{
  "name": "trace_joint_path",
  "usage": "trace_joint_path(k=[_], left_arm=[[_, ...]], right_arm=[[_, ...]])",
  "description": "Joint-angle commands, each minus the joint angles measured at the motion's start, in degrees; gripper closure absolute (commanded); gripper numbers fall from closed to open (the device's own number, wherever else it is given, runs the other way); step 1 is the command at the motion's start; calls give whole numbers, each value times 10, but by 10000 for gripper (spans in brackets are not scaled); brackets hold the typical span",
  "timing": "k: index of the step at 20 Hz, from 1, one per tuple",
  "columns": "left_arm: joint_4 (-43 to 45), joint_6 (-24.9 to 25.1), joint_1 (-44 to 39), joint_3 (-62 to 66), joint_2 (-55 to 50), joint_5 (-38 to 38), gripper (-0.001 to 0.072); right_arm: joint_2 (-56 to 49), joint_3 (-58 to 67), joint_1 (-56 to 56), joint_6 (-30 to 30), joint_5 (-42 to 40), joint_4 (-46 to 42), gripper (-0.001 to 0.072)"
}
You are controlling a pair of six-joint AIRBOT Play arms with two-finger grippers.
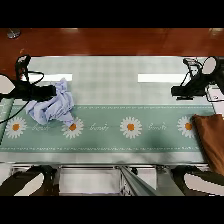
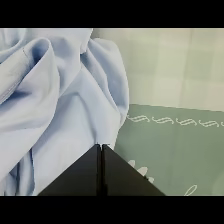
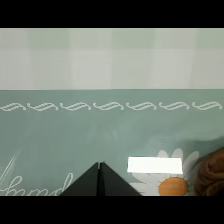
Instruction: Fold the shirts.
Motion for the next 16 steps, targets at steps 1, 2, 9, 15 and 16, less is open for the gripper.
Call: trace_joint_path(k=[1, 2, 9, 15, 16], left_arm=[[0, 0, 0, 0, 0, 0, 683], [0, 0, 0, 0, 0, 0, 683], [0, 0, 0, 0, 0, 0, 683], [-1, 0, -2, 0, 0, 2, 683], [-1, 0, -2, 0, -3, 20, 682]], right_arm=[[0, 0, 0, 0, 0, 0, 692], [0, 0, 0, 0, 0, 0, 692], [0, 0, 0, 0, 0, 0, 691], [0, 0, 0, 0, -79, 0, 691], [0, 0, 0, 1, -87, -2, 685]])
